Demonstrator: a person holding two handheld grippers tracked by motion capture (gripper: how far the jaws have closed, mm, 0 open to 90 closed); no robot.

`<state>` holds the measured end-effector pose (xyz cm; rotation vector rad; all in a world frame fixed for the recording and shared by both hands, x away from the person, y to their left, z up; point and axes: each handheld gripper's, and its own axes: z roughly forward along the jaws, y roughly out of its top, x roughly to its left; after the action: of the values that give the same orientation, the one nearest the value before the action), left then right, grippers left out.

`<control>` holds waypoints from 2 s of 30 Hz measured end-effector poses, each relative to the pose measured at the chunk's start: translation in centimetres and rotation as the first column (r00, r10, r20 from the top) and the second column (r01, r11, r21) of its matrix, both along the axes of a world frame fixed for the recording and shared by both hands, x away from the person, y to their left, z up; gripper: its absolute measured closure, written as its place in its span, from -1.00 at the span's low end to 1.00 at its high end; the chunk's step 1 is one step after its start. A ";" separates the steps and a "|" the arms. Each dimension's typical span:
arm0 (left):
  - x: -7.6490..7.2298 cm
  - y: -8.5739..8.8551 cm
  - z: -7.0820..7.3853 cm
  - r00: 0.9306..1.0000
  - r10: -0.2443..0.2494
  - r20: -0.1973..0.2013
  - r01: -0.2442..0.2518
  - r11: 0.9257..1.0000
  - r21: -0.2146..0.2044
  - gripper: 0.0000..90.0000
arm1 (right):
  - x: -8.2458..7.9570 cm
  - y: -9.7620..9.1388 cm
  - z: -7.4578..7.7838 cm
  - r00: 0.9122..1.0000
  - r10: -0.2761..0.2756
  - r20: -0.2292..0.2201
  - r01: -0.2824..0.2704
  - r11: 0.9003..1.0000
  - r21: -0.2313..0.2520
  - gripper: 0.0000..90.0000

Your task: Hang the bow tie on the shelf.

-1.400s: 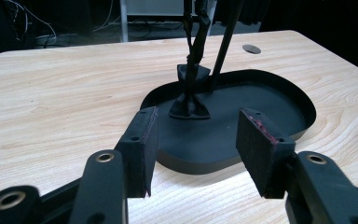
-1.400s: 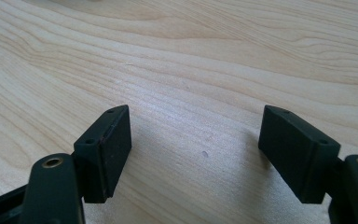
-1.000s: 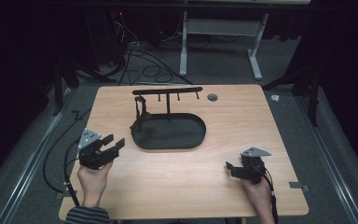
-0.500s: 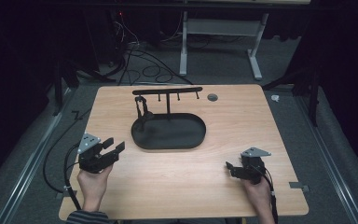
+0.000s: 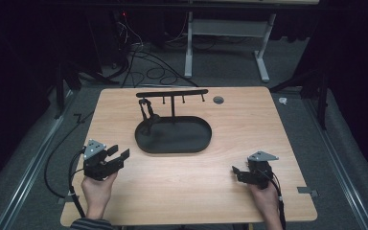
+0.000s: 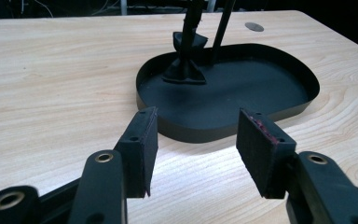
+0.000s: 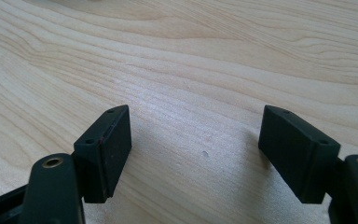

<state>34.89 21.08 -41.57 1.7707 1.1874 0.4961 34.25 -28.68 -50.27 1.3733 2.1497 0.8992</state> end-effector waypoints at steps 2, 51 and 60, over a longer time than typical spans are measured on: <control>0.0 0.0 -0.1 1.000 0.002 -0.002 -0.002 1.000 0.001 0.08 | 0.0 0.0 0.0 1.000 0.000 0.000 0.000 1.000 0.000 -0.41; -1.0 -1.0 -4.6 0.996 -0.004 -0.091 0.002 1.000 -0.026 0.07 | 0.0 0.0 0.0 1.000 0.002 0.000 -0.002 1.000 0.000 -0.41; -0.8 -1.9 -5.5 0.993 -0.023 -0.114 0.020 0.999 -0.025 0.07 | 0.0 0.0 0.0 1.000 0.002 0.000 -0.002 1.000 0.000 -0.41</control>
<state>34.07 19.22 -47.08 1.8094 1.2471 0.3702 34.23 -28.67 -50.27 1.3713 2.1512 0.8996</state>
